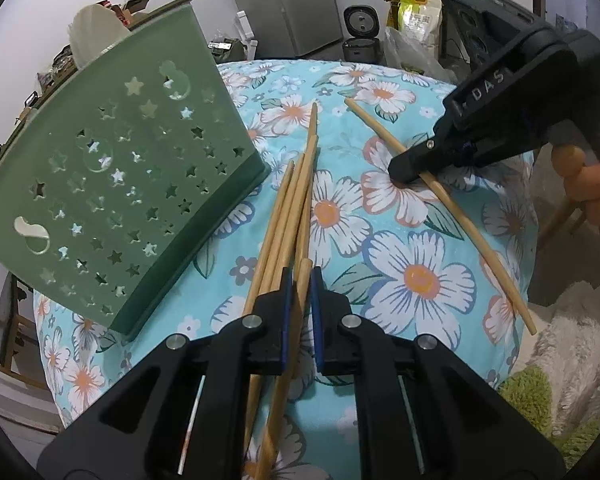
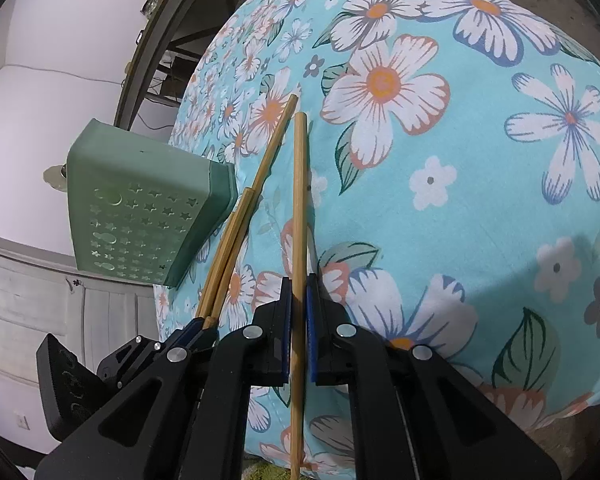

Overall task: Organize utensils
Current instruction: 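Close the left tool on the chopstick bundle while the right tool holds a chopstick, then lift the chopsticks with the left tool toward the caddy while the right tool carries its chopstick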

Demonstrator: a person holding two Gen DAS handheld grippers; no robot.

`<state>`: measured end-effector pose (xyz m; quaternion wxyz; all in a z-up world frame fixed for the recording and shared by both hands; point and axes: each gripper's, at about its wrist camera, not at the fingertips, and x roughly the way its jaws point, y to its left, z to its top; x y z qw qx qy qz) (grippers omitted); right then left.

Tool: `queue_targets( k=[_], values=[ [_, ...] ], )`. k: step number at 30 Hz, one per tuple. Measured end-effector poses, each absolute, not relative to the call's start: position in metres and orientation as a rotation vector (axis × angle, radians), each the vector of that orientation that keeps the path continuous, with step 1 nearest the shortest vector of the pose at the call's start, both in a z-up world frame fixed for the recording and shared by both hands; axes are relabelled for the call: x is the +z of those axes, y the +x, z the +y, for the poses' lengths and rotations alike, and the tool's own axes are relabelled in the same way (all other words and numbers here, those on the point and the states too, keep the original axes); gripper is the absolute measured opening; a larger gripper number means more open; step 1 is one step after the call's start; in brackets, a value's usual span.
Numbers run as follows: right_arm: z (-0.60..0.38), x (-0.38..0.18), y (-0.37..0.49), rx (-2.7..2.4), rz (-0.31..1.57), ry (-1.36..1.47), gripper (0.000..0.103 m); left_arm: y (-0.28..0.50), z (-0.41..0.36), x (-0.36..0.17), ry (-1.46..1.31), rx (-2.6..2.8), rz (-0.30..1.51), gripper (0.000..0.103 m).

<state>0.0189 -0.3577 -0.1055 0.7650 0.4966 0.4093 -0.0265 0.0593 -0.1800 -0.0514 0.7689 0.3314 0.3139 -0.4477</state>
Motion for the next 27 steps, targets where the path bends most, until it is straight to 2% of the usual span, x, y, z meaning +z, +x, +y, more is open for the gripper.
queue_targets(
  k=[19, 23, 27],
  values=[
    [-0.354, -0.097, 0.023, -0.062, 0.904, 1.006, 0.008, 0.088, -0.130, 0.030, 0.444, -0.882, 0.601, 0.006],
    [-0.356, -0.090, 0.029, -0.072, 0.908, 0.971, 0.015, 0.091, -0.123, 0.038, 0.422, -0.874, 0.585, 0.006],
    [-0.362, -0.082, 0.040, -0.106, 0.904, 0.922, 0.016, 0.092, -0.121, 0.041, 0.415, -0.872, 0.578, 0.006]
  ],
)
